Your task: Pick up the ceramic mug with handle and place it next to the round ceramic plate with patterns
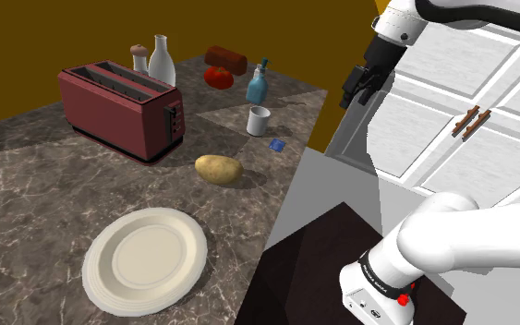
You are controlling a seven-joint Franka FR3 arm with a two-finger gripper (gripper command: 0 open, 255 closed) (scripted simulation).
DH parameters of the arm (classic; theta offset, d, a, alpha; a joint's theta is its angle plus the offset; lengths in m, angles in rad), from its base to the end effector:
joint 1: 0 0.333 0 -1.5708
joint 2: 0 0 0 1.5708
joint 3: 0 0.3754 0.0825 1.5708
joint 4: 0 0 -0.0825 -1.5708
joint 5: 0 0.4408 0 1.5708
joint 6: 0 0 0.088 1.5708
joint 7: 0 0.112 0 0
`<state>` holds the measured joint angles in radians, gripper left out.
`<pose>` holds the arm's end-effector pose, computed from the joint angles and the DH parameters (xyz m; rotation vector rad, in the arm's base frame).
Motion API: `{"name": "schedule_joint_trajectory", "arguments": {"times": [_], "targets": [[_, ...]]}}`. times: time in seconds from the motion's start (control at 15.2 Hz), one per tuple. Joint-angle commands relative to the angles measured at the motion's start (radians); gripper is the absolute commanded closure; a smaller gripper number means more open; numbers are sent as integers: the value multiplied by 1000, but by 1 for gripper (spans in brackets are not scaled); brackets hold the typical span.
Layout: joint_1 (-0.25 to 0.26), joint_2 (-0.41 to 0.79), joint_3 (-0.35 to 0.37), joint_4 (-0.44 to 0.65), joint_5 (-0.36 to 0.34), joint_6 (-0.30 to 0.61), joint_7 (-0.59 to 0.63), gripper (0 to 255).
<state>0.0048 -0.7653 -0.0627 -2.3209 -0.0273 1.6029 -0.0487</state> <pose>0.3315 -0.0298 0.6416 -3.1267 -0.0117 -0.0735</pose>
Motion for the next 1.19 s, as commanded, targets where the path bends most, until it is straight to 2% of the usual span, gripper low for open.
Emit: {"name": "schedule_joint_trajectory", "arguments": {"times": [0.0,0.53,1.12], "targets": [[0,0,0,0,0,0,0,0],[11,280,16,64,-1,201,27,0],[18,623,29,239,-9,351,56,0]]}}
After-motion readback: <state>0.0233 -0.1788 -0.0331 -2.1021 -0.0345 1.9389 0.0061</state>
